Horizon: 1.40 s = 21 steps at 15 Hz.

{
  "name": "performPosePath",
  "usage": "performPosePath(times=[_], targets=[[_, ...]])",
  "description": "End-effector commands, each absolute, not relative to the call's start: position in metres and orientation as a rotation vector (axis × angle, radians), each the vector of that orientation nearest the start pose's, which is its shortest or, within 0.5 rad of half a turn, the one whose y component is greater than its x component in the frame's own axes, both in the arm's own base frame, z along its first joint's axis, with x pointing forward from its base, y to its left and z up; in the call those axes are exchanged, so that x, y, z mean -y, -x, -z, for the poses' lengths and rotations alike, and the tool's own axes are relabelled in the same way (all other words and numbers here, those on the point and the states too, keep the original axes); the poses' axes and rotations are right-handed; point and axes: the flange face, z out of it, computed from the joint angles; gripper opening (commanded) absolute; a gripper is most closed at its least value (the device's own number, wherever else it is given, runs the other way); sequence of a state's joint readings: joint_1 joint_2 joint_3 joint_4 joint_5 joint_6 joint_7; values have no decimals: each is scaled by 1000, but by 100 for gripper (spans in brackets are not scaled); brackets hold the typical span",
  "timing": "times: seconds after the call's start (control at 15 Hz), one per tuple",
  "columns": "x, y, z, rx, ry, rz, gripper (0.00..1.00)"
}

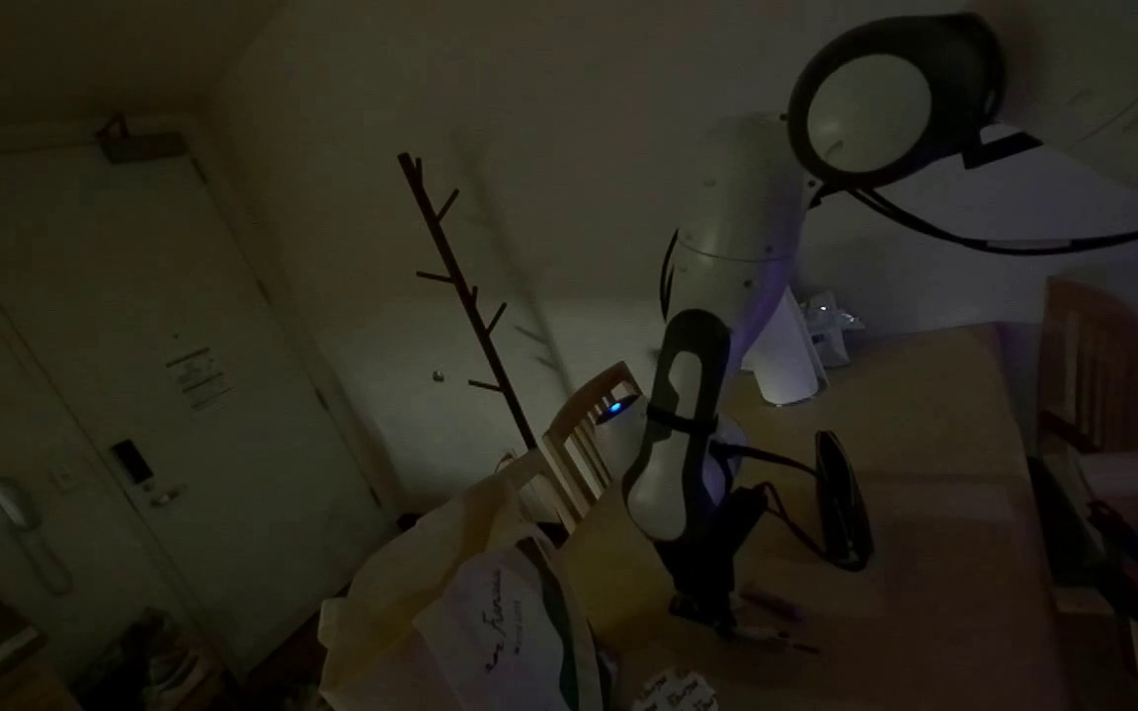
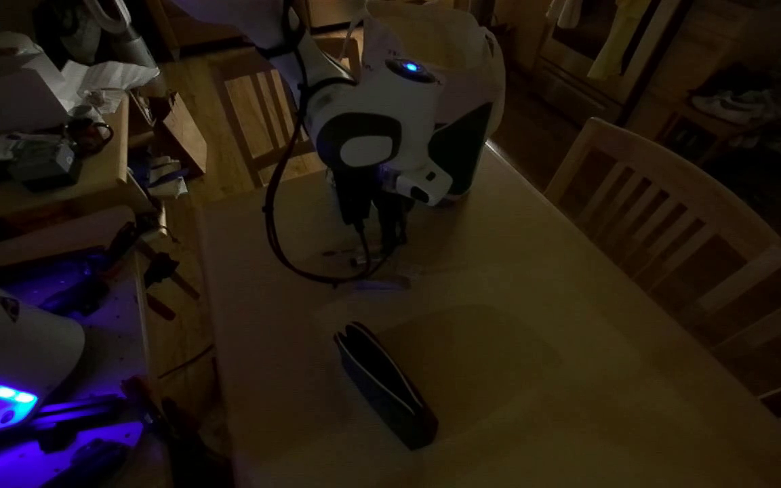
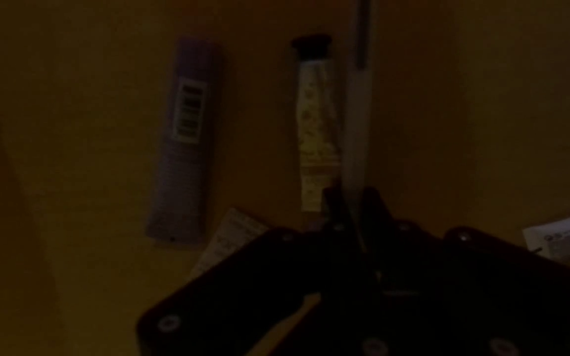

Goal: Pick up the pen and put it in the parse

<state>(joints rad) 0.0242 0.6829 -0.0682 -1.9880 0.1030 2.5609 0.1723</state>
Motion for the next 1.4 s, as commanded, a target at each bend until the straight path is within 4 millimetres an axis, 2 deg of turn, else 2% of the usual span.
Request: performPosePath(times=[0.0,0.4,0.6,0.67,0.87,0.93,1.13,1.33], targets=[[31,-560,-151,-568,3172,-209,3],[32,-531,-217,-662,3278,-160,3],[31,-514,-249,-535,3283,-7,3],[32,-537,-227,-588,3283,-90,11],[31,-523,-248,-562,3278,-34,11],[31,-521,-249,-561,3276,-30,3],[41,-525,-259,-857,3317,116,3],[51,-513,-265,-1130,3295,207,3]])
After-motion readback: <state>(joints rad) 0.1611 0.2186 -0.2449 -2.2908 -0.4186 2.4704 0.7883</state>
